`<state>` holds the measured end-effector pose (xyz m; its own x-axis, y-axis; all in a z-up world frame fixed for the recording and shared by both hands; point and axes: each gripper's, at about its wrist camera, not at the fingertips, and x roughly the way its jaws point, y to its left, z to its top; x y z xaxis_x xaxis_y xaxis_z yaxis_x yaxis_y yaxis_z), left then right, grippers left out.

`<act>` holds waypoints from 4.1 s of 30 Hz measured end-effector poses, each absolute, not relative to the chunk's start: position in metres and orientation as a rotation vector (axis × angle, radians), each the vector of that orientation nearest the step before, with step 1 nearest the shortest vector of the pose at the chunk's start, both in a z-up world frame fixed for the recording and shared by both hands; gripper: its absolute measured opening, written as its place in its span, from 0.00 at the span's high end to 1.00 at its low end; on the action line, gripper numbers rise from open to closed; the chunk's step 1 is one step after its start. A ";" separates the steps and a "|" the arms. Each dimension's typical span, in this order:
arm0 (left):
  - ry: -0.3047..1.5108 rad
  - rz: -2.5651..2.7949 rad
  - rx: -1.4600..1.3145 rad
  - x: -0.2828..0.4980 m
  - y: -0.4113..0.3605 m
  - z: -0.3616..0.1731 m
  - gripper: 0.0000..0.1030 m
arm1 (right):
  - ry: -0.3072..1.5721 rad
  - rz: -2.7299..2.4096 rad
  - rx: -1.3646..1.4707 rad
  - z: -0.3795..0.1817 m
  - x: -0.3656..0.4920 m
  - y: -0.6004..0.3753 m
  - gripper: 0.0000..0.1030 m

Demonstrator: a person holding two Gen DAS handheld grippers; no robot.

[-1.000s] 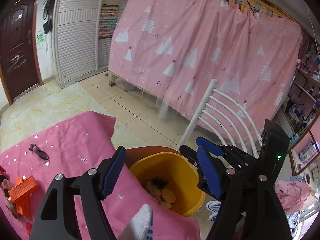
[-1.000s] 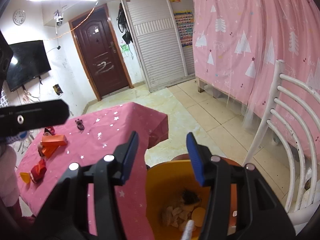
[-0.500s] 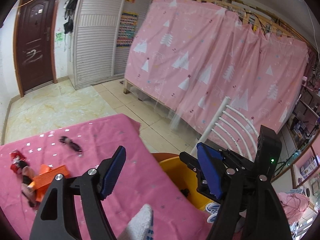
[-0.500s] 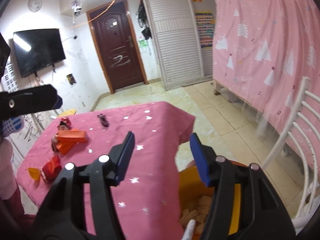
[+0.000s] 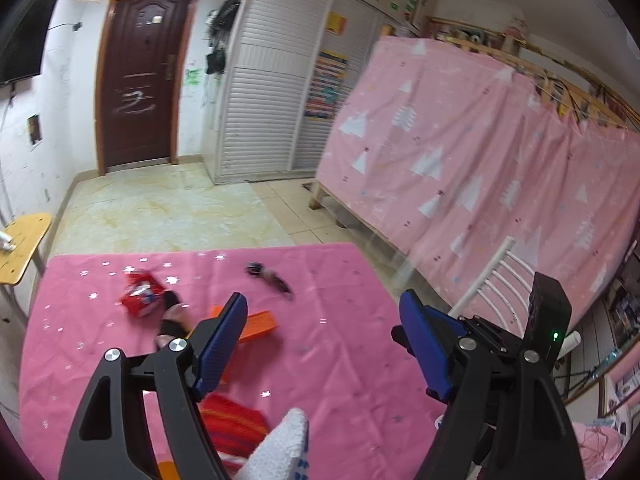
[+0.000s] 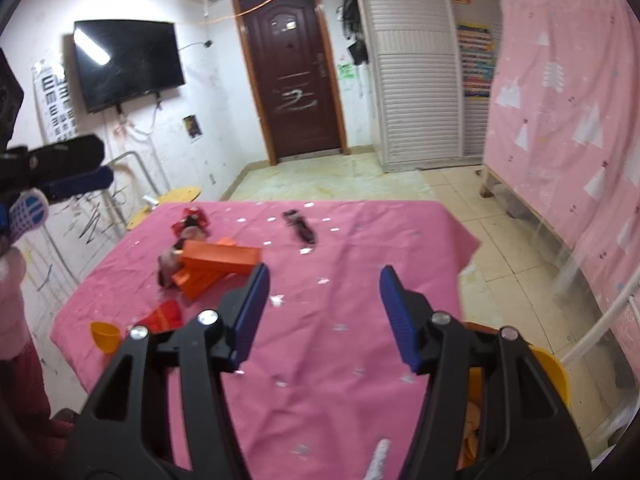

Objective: Collect trash
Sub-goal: 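Drop the wrapper and black bag into the yellow bucket, then return over the table, then grasp the small orange bowl with the left gripper while the right gripper grasps the red knit sock, then carry the orange bowl and red sock to the yellow bucket and release both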

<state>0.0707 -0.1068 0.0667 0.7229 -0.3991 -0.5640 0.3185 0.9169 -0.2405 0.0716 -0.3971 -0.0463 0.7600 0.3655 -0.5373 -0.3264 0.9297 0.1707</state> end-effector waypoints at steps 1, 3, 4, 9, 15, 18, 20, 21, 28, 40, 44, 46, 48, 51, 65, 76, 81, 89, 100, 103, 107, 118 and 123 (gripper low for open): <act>0.650 -0.390 -0.132 0.069 -0.102 0.066 0.31 | 0.601 0.391 0.062 -0.046 0.072 -0.389 0.46; 0.646 -0.375 -0.130 0.065 -0.088 0.066 0.30 | 0.607 0.416 0.047 -0.046 0.070 -0.376 0.46; 0.643 -0.367 -0.128 0.063 -0.081 0.066 0.30 | 0.610 0.430 0.038 -0.046 0.069 -0.368 0.46; 0.648 -0.333 -0.108 0.051 -0.053 0.057 0.27 | 0.636 0.498 -0.002 -0.051 0.065 -0.332 0.45; 0.690 -0.306 -0.093 0.043 -0.025 0.034 0.21 | 0.670 0.567 -0.040 -0.062 0.061 -0.298 0.37; 0.715 -0.300 -0.072 0.038 -0.017 0.019 0.21 | 0.691 0.595 -0.053 -0.068 0.059 -0.285 0.37; 0.736 -0.299 -0.049 0.035 -0.011 0.006 0.20 | 0.709 0.611 -0.065 -0.073 0.059 -0.279 0.37; 0.748 -0.301 -0.039 0.034 -0.009 0.000 0.20 | 0.715 0.617 -0.070 -0.074 0.059 -0.277 0.37; 0.806 -0.341 0.028 0.022 -0.009 -0.037 0.20 | 0.750 0.663 -0.096 -0.084 0.056 -0.256 0.32; 0.859 -0.309 0.094 0.022 -0.018 -0.073 0.34 | 0.795 0.710 -0.137 -0.094 0.055 -0.230 0.24; 0.880 -0.297 0.100 0.026 -0.018 -0.081 0.52 | 0.806 0.709 -0.142 -0.096 0.057 -0.227 0.24; 0.882 -0.295 0.107 0.026 -0.019 -0.084 0.59 | 0.812 0.709 -0.145 -0.097 0.058 -0.227 0.24; 0.876 -0.281 0.112 0.025 -0.017 -0.084 0.67 | 0.817 0.707 -0.147 -0.098 0.059 -0.226 0.24; 0.876 -0.283 0.099 0.025 -0.014 -0.083 0.68 | 0.825 0.705 -0.161 -0.099 0.059 -0.224 0.24; 0.862 -0.259 0.066 0.026 -0.008 -0.075 0.67 | 0.793 0.672 -0.201 -0.098 0.057 -0.223 0.82; 0.790 -0.244 0.069 0.034 -0.022 -0.041 0.67 | 0.675 0.618 -0.090 -0.064 0.057 -0.266 0.82; 0.737 -0.265 0.096 0.038 -0.042 -0.019 0.67 | 0.618 0.563 -0.037 -0.048 0.056 -0.299 0.82; 0.689 -0.323 0.129 0.049 -0.082 0.004 0.67 | 0.546 0.429 0.039 -0.029 0.055 -0.370 0.82; 0.651 -0.444 0.171 0.061 -0.155 0.024 0.67 | 0.505 0.233 0.106 -0.027 0.046 -0.465 0.82; 0.647 -0.477 0.199 0.064 -0.182 0.028 0.67 | 0.507 0.189 0.125 -0.032 0.043 -0.487 0.82; 0.646 -0.521 0.224 0.065 -0.213 0.031 0.67 | 0.520 0.133 0.134 -0.040 0.044 -0.515 0.82; 0.681 -0.621 0.251 0.070 -0.290 0.028 0.67 | 0.558 0.043 0.230 -0.067 0.048 -0.571 0.63; 0.728 -0.678 0.239 0.078 -0.323 0.019 0.67 | 0.526 0.006 0.268 -0.064 0.041 -0.590 0.50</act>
